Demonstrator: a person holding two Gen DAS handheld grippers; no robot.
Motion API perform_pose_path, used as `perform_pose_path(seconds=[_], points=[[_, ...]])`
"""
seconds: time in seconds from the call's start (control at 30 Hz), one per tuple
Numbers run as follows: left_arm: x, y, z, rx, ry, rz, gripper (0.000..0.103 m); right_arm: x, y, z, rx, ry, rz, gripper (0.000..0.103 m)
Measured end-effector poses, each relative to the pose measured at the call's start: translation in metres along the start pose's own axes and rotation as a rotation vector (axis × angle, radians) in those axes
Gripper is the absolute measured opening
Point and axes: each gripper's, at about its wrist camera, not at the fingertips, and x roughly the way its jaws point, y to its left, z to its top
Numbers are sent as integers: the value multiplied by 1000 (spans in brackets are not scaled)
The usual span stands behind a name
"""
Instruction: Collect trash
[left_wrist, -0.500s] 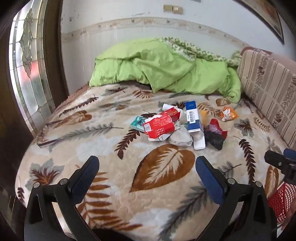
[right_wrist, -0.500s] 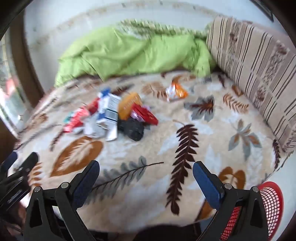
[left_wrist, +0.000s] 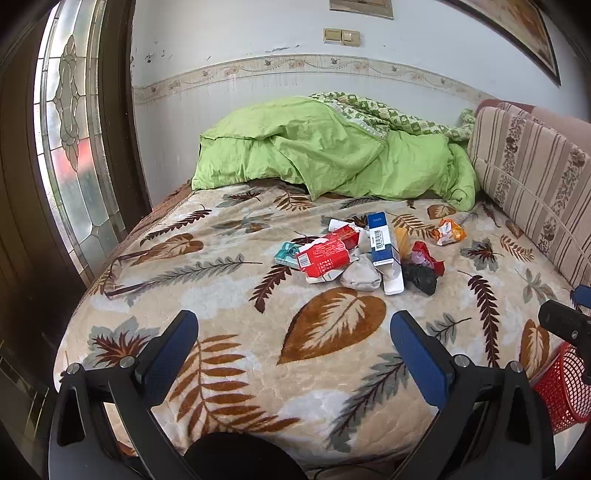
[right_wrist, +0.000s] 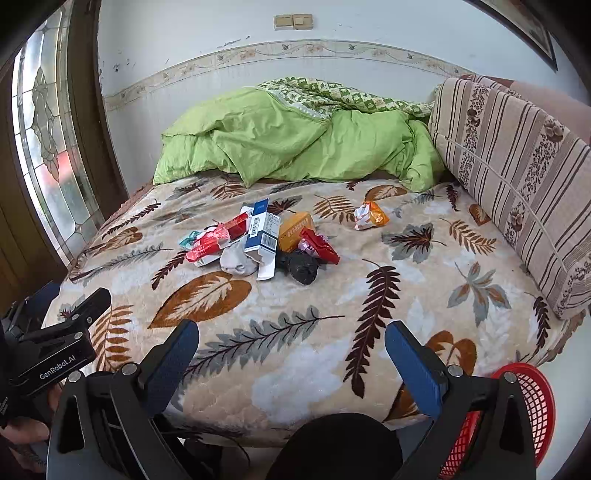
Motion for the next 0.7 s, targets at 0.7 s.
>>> perform_pose_path(seconds=[0.7], points=[[4, -8, -5, 35, 23, 16, 103, 9, 1, -1, -18, 32, -67, 102]])
